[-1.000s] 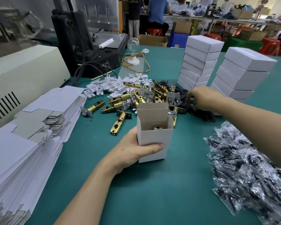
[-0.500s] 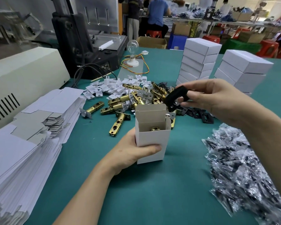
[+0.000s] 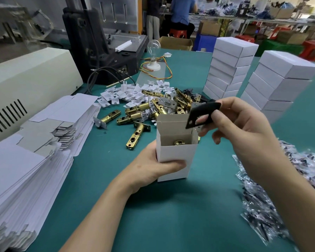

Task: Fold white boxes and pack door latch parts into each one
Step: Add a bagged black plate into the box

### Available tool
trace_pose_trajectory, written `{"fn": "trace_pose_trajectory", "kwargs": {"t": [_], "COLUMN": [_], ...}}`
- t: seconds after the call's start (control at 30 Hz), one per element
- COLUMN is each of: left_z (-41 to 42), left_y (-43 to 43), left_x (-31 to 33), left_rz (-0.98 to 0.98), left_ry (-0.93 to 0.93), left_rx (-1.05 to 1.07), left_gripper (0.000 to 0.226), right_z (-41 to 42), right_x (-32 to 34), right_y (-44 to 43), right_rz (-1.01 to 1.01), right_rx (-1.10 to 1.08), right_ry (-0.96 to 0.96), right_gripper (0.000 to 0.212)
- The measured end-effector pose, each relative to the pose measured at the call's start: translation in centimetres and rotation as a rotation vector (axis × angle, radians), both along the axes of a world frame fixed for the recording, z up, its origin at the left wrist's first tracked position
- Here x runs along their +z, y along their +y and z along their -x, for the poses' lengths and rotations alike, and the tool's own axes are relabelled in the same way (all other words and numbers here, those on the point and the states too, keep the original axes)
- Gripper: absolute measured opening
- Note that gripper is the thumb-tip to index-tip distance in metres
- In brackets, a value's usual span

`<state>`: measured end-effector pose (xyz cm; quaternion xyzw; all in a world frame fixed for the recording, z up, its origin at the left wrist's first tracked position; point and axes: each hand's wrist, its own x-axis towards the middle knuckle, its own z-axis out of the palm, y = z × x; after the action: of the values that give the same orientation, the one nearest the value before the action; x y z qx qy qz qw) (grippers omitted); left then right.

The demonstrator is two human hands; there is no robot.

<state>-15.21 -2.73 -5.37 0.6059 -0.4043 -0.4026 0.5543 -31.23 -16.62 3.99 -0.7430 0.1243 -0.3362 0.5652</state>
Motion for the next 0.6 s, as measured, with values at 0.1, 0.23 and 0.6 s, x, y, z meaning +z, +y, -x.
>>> {"fn": "trace_pose_trajectory", "kwargs": {"t": [0.1,0.23,0.6], "left_z": [-0.1,0.0,-0.1], "left_y": [-0.1,-0.2,-0.2], "left_x": [0.0,-0.1,-0.4], "left_rz": [0.000,0.014,0.033], "left_ry": [0.004,0.016,0.043], "left_rx": [-0.002,0.005,-0.009], "left_gripper": [0.049,0.050,0.049], "right_z": [-0.2,-0.1,0.7], "right_x": [0.1,0.5,-0.1], "right_y": [0.3,0.9,1.8], "right_rz": [-0.114,-0.202,0.438], "right_rx": [-0.040,-0.086,-0.127], "right_ry": [0.001,-0.012,-0.129], "right_gripper": [0.010,0.009,0.013]}}
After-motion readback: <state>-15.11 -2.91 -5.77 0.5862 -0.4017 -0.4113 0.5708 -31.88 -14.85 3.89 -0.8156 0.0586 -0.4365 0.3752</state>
